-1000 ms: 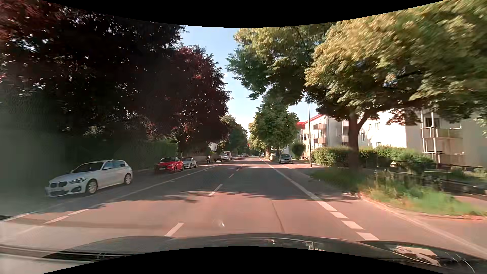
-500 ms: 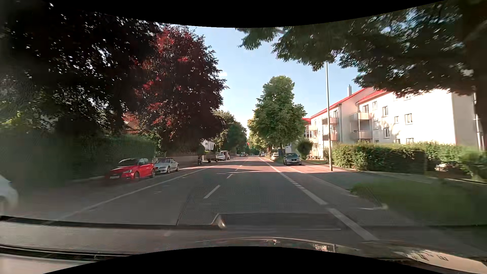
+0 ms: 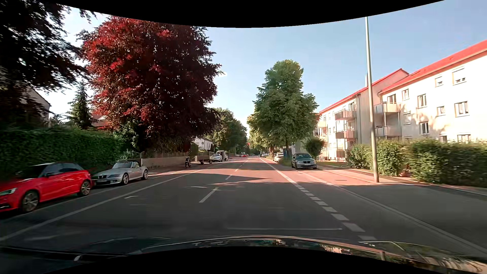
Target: Follow the waypoints while adhering to traffic rules and regulations
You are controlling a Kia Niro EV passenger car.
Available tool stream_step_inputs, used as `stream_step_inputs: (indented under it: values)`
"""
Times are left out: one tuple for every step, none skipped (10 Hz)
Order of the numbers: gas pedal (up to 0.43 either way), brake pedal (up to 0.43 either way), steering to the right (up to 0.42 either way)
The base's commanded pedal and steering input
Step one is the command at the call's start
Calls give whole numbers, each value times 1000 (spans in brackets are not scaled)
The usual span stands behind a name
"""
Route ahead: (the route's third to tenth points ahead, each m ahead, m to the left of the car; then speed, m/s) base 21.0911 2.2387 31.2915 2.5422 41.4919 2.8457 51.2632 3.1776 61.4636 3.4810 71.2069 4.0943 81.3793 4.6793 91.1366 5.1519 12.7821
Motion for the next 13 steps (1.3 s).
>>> stream_step_inputs:
  values:
    - [110,6,-3]
    - [110,6,-2]
    - [110,6,0]
    - [110,6,1]
    - [110,6,1]
    - [110,6,0]
    - [110,6,0]
    - [110,6,0]
    - [110,6,0]
    - [110,6,0]
    - [110,6,0]
    - [118,6,0]
    - [118,6,-2]
